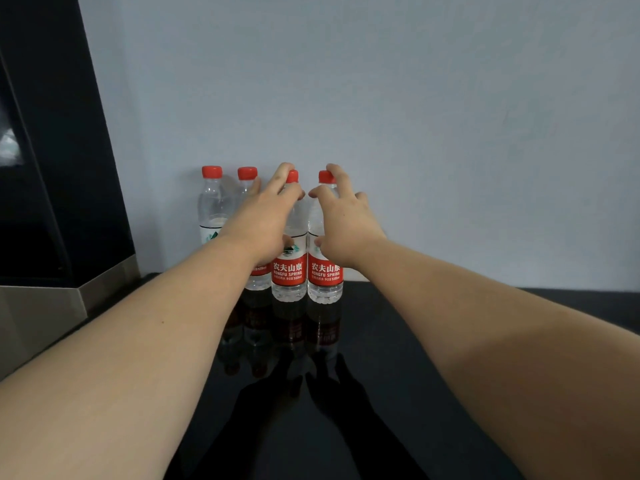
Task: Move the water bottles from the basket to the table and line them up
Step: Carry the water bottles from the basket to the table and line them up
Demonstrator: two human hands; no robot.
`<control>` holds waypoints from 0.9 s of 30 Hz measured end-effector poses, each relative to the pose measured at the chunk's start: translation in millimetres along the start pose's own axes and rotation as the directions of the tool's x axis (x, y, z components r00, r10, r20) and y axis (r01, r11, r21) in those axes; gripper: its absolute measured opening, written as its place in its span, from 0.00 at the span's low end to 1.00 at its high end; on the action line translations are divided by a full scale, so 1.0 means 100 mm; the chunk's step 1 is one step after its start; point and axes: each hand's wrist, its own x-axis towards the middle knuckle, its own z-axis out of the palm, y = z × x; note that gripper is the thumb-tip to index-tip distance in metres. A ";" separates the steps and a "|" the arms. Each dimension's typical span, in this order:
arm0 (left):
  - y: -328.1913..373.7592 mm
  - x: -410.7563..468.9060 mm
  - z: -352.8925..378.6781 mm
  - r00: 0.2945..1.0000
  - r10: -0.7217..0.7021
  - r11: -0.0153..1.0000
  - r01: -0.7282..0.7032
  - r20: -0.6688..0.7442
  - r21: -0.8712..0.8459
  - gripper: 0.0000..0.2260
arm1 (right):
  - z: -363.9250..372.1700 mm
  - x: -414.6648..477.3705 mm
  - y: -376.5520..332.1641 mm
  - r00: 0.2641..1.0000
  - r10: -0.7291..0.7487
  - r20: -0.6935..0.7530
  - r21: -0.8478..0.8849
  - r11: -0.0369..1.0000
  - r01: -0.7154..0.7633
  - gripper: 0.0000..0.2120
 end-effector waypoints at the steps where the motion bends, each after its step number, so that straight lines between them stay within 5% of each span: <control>1: -0.01 0.02 0.02 1.000 0.002 1.000 -0.002 -0.004 0.003 0.36 | 0.01 0.02 0.01 1.000 0.001 0.001 0.001 1.000 -0.001 0.39; 27: -0.14 0.21 0.20 1.000 -0.019 0.998 0.019 -0.001 0.055 0.38 | 0.18 0.17 0.07 1.000 -0.028 0.013 -0.034 0.999 0.028 0.41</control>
